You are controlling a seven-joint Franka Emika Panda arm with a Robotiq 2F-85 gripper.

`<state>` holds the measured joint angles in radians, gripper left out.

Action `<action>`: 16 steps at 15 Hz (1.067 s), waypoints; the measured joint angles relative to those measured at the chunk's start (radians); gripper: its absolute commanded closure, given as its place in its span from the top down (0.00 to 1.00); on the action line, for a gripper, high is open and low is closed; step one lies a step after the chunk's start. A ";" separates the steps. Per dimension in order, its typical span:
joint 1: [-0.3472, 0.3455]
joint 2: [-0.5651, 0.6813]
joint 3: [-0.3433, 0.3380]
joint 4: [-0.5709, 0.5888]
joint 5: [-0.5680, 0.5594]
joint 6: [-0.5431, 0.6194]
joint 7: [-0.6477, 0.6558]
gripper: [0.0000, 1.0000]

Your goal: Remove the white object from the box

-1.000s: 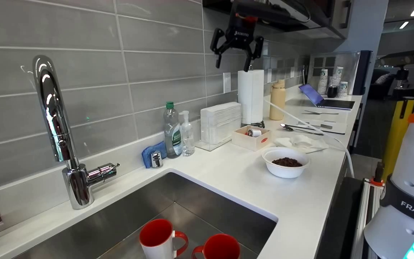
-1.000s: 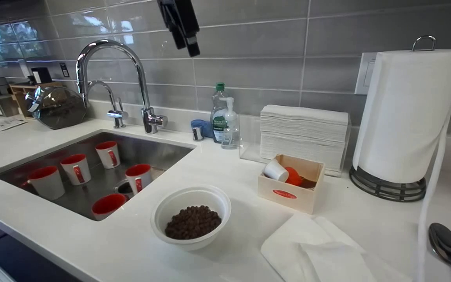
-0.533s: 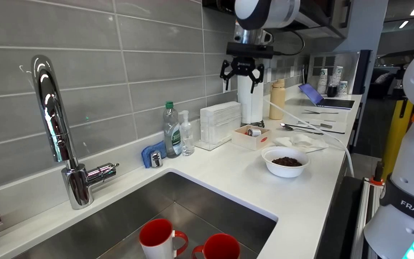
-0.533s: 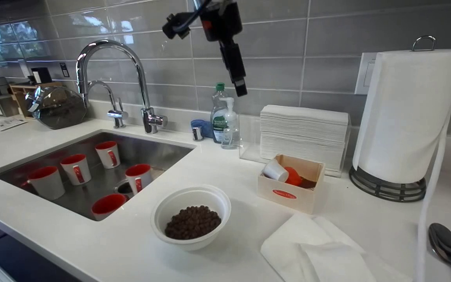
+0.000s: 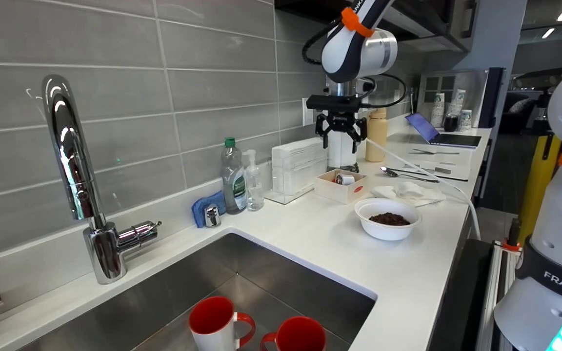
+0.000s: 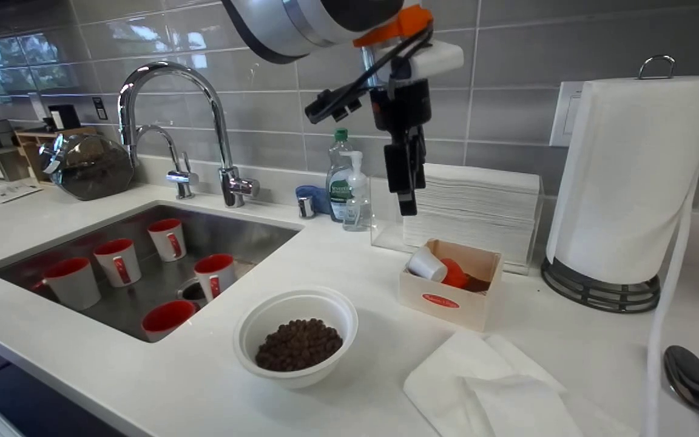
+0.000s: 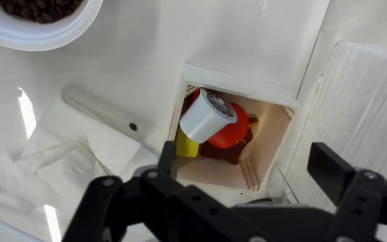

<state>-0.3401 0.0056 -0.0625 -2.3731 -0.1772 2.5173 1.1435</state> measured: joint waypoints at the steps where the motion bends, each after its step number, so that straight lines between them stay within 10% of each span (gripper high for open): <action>1: 0.010 0.027 -0.023 0.013 0.003 0.003 0.015 1.00; 11: 0.086 0.266 -0.152 0.091 0.101 0.112 0.043 1.00; 16: 0.097 0.319 -0.166 0.097 0.177 0.146 0.013 0.46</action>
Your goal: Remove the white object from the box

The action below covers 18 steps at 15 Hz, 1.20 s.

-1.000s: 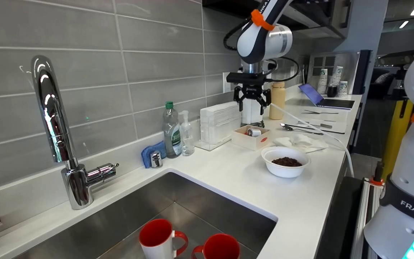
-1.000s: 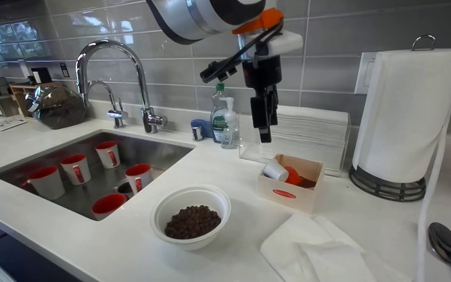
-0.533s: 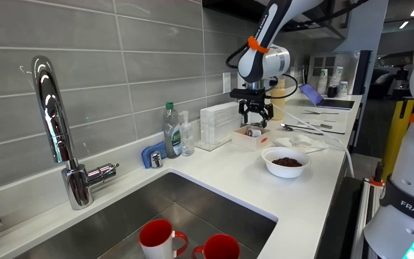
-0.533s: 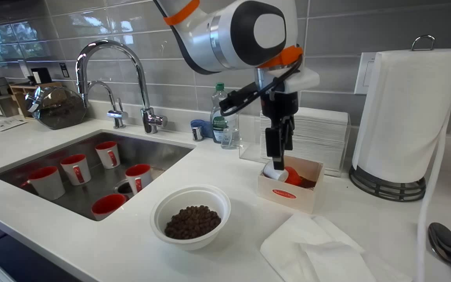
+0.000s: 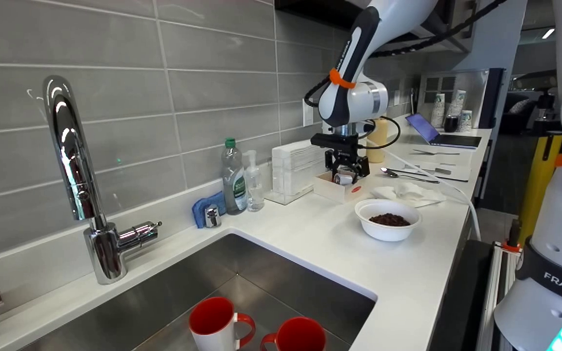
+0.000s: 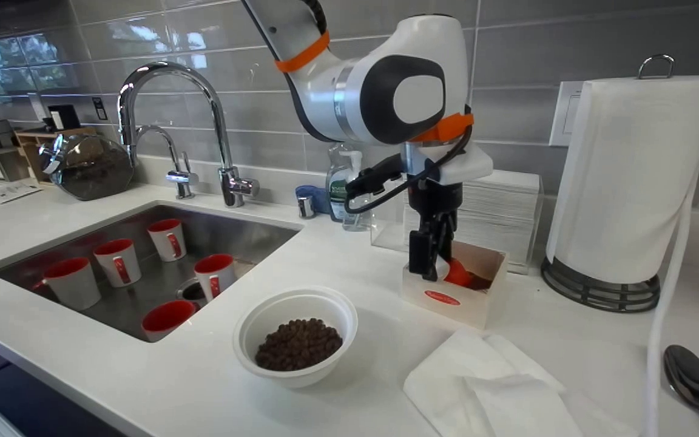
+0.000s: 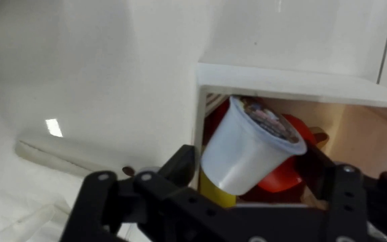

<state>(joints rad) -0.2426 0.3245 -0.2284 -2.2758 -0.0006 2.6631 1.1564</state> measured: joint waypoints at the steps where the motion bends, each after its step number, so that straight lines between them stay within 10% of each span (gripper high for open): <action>1: 0.000 0.002 -0.003 0.000 0.012 0.004 -0.010 0.39; 6: 0.000 -0.005 -0.021 0.000 0.065 0.023 -0.082 0.12; 18: 0.106 -0.076 -0.098 -0.002 -0.032 -0.004 -0.087 0.10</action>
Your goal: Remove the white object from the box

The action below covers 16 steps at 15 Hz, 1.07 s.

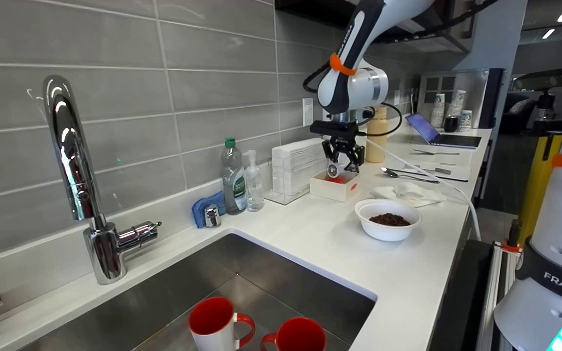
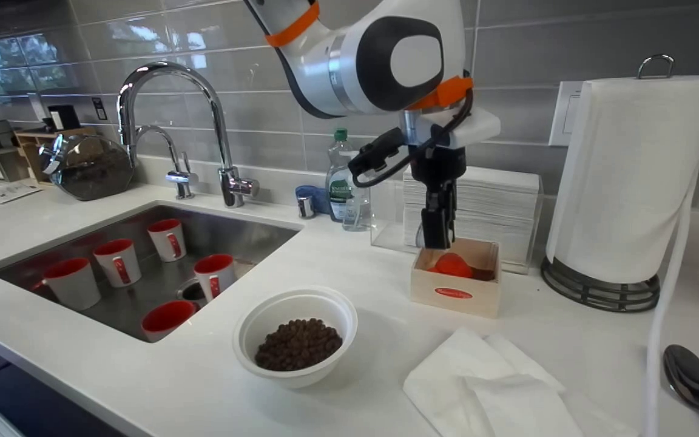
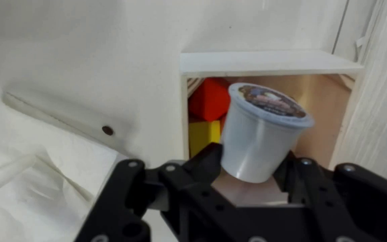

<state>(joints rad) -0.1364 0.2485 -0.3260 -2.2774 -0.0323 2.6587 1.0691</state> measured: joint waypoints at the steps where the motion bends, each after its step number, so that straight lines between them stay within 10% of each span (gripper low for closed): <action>1: 0.029 -0.022 -0.020 0.001 -0.068 -0.013 0.047 0.10; 6: 0.183 -0.179 -0.075 0.004 -0.469 -0.183 0.352 0.10; 16: 0.152 -0.247 0.202 -0.166 -0.941 -0.342 0.830 0.10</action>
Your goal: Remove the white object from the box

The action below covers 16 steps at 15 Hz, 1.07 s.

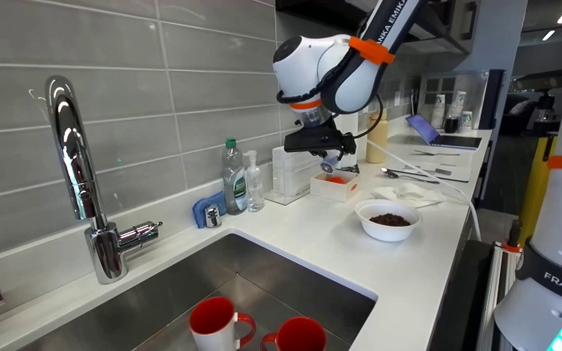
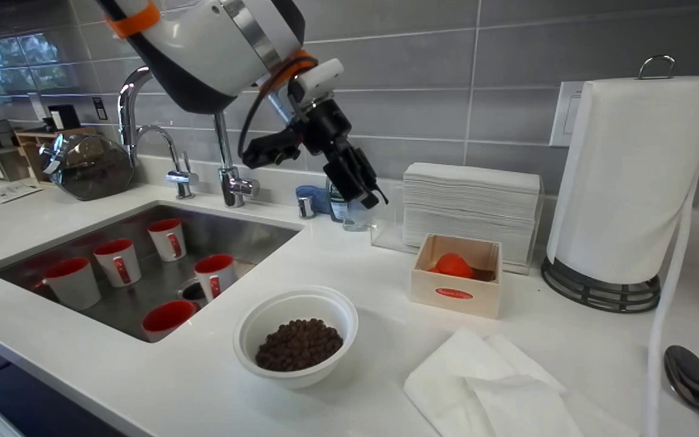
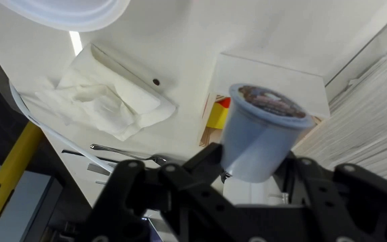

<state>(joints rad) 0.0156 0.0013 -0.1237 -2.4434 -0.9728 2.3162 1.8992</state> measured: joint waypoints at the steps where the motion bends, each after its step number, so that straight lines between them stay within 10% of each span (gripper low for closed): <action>1: -0.003 0.006 0.009 -0.016 -0.042 0.007 0.048 0.10; 16: -0.038 0.205 0.023 -0.047 -0.528 0.122 0.536 0.10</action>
<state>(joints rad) -0.0229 0.2067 -0.1008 -2.4901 -1.5013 2.4387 2.4355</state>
